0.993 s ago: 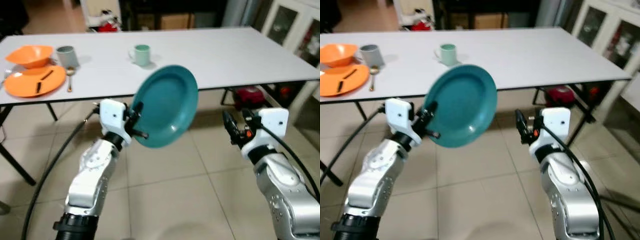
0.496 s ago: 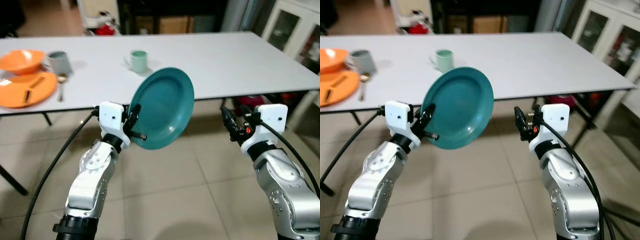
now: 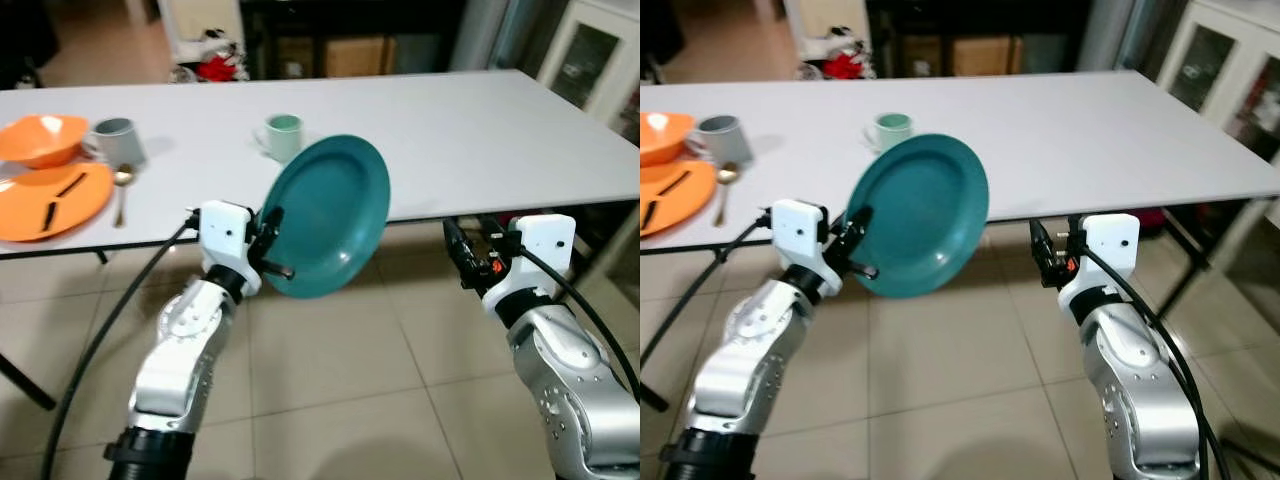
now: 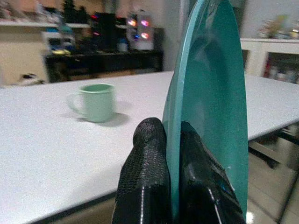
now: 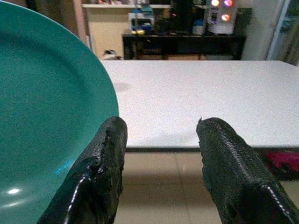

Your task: Setting the table

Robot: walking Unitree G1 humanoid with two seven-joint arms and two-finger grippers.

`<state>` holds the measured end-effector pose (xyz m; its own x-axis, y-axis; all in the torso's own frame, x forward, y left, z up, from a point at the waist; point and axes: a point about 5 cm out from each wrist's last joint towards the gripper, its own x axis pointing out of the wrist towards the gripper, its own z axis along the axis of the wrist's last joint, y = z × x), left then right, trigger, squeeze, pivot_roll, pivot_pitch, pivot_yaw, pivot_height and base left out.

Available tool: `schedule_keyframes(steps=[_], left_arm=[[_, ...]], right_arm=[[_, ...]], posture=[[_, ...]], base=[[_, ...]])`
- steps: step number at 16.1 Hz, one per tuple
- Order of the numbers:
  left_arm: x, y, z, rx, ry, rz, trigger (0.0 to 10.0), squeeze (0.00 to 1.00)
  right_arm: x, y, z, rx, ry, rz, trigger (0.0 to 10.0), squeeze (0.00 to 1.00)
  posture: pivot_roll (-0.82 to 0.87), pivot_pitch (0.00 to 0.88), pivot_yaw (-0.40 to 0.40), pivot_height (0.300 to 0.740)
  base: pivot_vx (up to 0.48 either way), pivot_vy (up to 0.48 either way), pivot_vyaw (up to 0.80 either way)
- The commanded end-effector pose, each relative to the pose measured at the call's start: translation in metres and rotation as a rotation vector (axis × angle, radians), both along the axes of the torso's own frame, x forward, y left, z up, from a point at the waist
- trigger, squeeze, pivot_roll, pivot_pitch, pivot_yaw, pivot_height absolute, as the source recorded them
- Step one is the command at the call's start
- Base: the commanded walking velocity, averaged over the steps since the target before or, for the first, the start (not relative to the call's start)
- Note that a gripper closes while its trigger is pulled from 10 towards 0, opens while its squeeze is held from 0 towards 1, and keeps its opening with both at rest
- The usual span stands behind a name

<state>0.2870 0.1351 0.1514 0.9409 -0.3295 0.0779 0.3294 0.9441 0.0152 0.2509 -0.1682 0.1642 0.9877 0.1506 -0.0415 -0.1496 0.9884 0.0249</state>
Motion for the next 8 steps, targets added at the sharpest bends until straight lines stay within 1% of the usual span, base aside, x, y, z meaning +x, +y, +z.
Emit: schedule_keyframes(steps=[1,8], left_arm=[[0.0012,0.008,0.0071,-0.001,-0.027,0.027,10.0,0.0],[0.0015,0.0094,0.0078,0.01,-0.027,0.025,10.0,0.0]], right_arm=[[0.0005,0.0047,0.0025,0.007,-0.003,0.023,10.0,0.0],[-0.0007,0.0055,0.0001,0.015,0.01,0.023,10.0,0.0]], posture=[[0.01,0.0,-0.003,0.74],[0.01,0.0,0.001,0.74]], base=[[0.371,0.0,0.0],[0.372,0.0,0.0]])
